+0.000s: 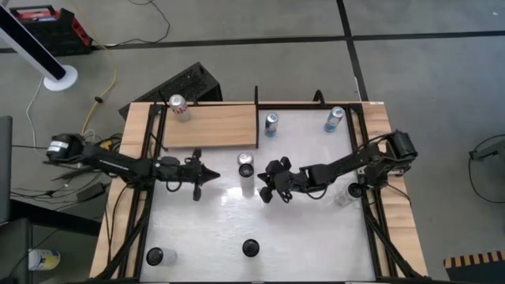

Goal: Place canned beverage on shelf
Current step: Move the middle white and yellow soda can to the right

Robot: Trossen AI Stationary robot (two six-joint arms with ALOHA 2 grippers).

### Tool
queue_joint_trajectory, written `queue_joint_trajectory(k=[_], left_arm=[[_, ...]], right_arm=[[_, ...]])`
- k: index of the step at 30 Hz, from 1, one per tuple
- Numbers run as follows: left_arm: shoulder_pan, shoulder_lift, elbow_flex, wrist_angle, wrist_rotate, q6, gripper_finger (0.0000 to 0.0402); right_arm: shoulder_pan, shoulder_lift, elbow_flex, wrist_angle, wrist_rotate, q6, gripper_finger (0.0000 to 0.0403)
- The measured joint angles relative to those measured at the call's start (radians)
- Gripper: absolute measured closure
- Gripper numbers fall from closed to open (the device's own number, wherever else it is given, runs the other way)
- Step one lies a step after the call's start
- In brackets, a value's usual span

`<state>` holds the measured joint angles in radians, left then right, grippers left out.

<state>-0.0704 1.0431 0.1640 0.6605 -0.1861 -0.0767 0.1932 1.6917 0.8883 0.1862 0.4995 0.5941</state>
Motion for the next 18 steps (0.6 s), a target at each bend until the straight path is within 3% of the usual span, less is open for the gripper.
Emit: queue_joint_trajectory(k=[6,12,18], left_arm=[[-0.018,0.246,0.083,0.072,-0.093,0.008,0.0402],[-0.021,0.463,0.166,0.127,-0.061,-0.007,0.0402],[-0.021,0.600,0.245,0.159,-0.055,0.014,0.0402]], right_arm=[[0.002,-0.002,0.000,0.009,0.001,0.000,0.0382],[0.011,-0.005,0.000,-0.001,0.001,-0.001,0.0382],[0.030,-0.005,0.000,0.001,0.001,-0.002,0.0382]])
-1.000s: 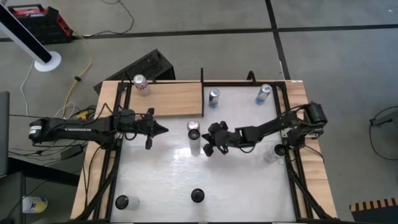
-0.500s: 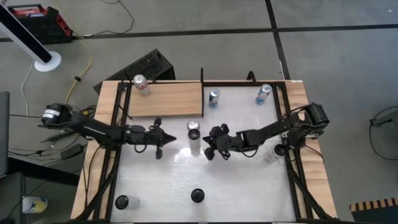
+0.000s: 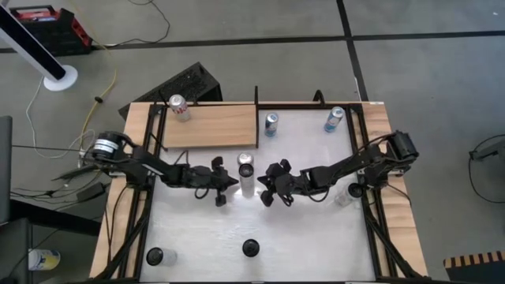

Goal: Place canned beverage on shelf
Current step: Move the middle white and yellow soda can to the right

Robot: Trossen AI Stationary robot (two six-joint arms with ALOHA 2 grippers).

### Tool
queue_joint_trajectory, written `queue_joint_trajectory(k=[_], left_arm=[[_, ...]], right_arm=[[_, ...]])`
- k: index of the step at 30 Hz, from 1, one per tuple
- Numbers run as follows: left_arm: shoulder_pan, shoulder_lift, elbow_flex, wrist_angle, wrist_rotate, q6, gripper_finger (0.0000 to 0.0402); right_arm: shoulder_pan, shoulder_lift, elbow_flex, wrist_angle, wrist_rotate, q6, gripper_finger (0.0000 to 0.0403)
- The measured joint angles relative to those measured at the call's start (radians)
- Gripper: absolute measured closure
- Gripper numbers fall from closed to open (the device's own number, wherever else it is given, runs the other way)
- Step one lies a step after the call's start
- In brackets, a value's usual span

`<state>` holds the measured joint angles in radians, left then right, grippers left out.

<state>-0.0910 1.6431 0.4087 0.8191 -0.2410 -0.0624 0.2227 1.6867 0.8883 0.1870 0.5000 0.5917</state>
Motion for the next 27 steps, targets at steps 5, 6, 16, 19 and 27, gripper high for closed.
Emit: queue_joint_trajectory(k=[5,6,16,19,27], left_arm=[[0.000,0.072,0.060,0.005,0.007,0.030,0.0402],[0.000,0.084,0.072,0.004,0.018,0.035,0.0402],[0.000,0.127,0.160,-0.026,0.044,0.095,0.0402],[0.001,0.127,0.178,-0.030,0.043,0.107,0.0402],[0.001,0.126,0.206,-0.088,0.042,0.110,0.0402]], right_arm=[[0.007,0.000,0.000,-0.001,0.000,-0.006,0.0382],[0.007,0.000,0.000,-0.001,0.000,-0.012,0.0382],[0.057,-0.157,0.001,-0.150,0.059,-0.017,0.0382],[0.095,-0.214,0.001,-0.194,0.118,-0.017,0.0382],[0.198,-0.281,0.001,-0.277,0.256,-0.001,0.0382]])
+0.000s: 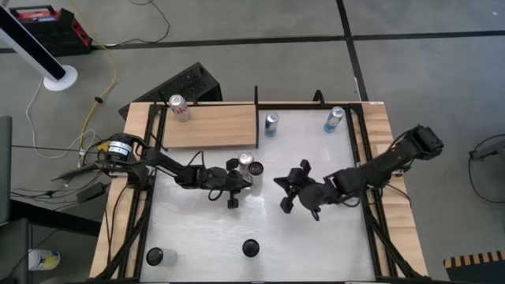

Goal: Place canned beverage on shelf
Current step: Move the middle white and yellow soda can to the right, then put the red and silver soda can aligned with the other red and silver soda can on the shelf

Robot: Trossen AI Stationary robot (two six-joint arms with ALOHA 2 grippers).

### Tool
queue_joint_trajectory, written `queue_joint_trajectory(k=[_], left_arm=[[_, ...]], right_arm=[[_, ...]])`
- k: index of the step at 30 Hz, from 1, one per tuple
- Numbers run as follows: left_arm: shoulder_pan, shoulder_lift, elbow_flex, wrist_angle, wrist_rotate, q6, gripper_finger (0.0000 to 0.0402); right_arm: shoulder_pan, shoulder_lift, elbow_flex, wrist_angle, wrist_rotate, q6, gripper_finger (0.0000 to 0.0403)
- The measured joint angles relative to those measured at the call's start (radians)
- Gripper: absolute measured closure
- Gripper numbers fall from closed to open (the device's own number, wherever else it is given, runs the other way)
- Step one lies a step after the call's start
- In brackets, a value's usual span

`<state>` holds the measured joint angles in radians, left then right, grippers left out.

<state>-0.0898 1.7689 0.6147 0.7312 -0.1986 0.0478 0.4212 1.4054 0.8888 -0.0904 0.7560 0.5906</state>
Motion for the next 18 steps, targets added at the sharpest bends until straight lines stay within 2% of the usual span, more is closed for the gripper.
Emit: queue_joint_trajectory(k=[8,18], left_arm=[[-0.037,-0.078,0.000,-0.113,0.018,-0.006,0.0402],[-0.075,-0.343,0.000,-0.317,0.062,0.100,0.0401]], right_arm=[[0.036,0.013,-0.001,-0.087,0.039,0.096,0.0382],[0.037,0.023,-0.001,-0.094,0.051,0.118,0.0382]])
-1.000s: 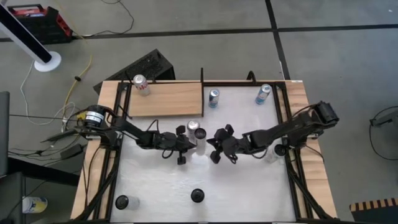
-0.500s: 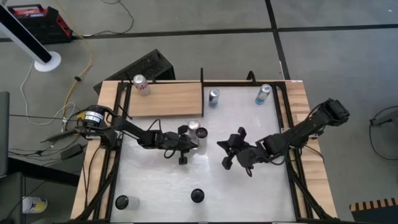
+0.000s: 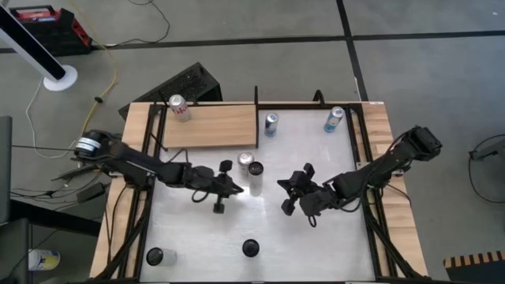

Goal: Place canned beverage on shelf
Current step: Put the red and silver soda can aligned with the other red and silver soda can on the shelf

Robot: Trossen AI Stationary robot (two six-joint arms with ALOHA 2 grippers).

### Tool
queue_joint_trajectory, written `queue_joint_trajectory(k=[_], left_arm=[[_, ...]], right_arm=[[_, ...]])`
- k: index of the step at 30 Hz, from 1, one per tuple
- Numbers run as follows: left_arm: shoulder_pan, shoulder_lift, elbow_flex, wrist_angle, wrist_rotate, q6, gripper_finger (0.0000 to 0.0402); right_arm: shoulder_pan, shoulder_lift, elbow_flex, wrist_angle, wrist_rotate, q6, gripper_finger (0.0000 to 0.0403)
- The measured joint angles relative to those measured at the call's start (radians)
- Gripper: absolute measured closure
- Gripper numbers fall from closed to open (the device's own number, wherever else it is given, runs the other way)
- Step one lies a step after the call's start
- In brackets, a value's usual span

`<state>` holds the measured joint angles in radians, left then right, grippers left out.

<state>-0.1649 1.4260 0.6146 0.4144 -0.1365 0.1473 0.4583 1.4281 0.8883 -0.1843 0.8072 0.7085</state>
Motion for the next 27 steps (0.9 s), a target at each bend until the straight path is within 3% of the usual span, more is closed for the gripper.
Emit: queue_joint_trajectory(k=[10,14,19,27], left_arm=[[0.034,-0.186,-0.014,-0.112,-0.052,0.086,0.0401],[0.063,-0.202,-0.024,-0.114,-0.052,0.147,0.0381],[0.139,-0.197,-0.024,-0.112,-0.007,0.197,0.0313],[0.276,-0.196,-0.024,-0.083,0.109,0.168,0.0163]], right_arm=[[0.002,0.000,0.000,0.006,0.002,0.002,0.0382],[0.006,0.000,0.000,0.006,0.002,0.002,0.0382],[0.006,0.000,0.000,0.005,0.002,0.023,0.0382],[0.006,0.000,0.000,0.008,0.002,0.044,0.0382]])
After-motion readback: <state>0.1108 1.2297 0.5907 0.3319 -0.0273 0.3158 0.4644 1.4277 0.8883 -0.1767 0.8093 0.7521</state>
